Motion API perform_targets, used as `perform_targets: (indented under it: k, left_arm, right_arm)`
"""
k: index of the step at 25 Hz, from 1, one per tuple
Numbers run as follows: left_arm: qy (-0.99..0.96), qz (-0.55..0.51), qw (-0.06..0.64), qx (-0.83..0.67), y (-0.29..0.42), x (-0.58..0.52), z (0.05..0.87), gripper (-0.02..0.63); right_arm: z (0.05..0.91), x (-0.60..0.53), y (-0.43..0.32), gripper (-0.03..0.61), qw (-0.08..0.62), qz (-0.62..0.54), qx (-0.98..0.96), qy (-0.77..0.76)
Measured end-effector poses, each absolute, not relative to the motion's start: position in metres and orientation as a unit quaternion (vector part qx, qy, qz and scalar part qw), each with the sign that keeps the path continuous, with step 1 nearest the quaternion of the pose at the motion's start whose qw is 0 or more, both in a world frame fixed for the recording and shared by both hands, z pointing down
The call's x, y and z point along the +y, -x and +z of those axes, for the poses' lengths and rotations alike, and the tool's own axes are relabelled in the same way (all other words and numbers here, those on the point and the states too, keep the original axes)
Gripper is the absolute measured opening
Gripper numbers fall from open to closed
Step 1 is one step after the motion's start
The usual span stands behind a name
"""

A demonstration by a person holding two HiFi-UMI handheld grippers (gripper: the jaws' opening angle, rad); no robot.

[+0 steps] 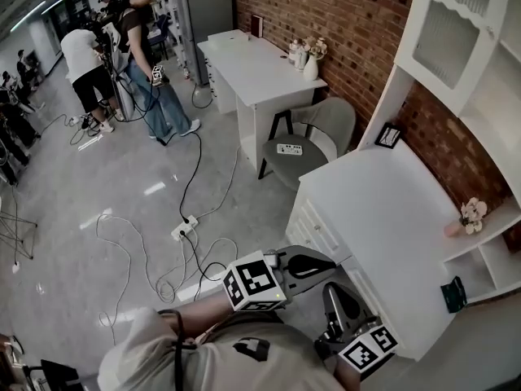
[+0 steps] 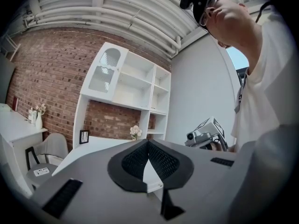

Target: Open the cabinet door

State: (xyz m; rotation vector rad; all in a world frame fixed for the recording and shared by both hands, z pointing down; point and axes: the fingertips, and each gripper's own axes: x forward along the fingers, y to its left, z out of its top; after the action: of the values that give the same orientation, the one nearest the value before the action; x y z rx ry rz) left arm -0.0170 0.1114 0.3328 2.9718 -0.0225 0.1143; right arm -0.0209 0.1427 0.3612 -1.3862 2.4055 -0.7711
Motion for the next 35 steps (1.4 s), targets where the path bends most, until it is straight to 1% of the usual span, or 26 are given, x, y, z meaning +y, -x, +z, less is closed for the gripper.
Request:
perform_targets:
  k: [4, 12, 15, 21, 25, 30, 35]
  left_arm:
    - [-0.995, 0.037, 0.092, 0.002, 0.017, 0.082, 0.337, 0.017]
    - [-0.996, 0.079, 0.045, -0.01, 0.007, 0.017, 0.351, 0.017]
    - [-0.996, 0.081, 0.043, -0.007, -0.004, 0.002, 0.35, 0.017]
    - [-0.996, 0.08, 0.032, -0.001, -0.03, -0.005, 0.346, 0.017]
    - [-0.996, 0.074, 0.044, -0.017, -0.046, -0.001, 0.346, 0.017]
    - [-0.996, 0.07, 0.027, -0.045, -0.055, -0.014, 0.333, 0.017]
    - [-0.994, 0.074, 0.056, -0.053, -0.073, -0.003, 0.347, 0.017]
  right_arm:
    - [0.359, 0.112, 0.024, 0.028, 0.124, -0.261, 0.832, 0.474]
    - [0.368, 0.055, 0.009, 0.028, 0.158, -0.274, 0.811, 0.493]
    - [0.369, 0.045, 0.004, 0.028, 0.158, -0.271, 0.808, 0.499]
    - [0.369, 0.035, -0.025, 0.028, 0.169, -0.271, 0.804, 0.502]
    - [0.368, 0.041, -0.042, 0.028, 0.151, -0.273, 0.813, 0.492]
    - [0.357, 0.03, -0.059, 0.028, 0.144, -0.26, 0.832, 0.469]
    - [0.369, 0.042, -0.075, 0.028, 0.134, -0.292, 0.828, 0.459]
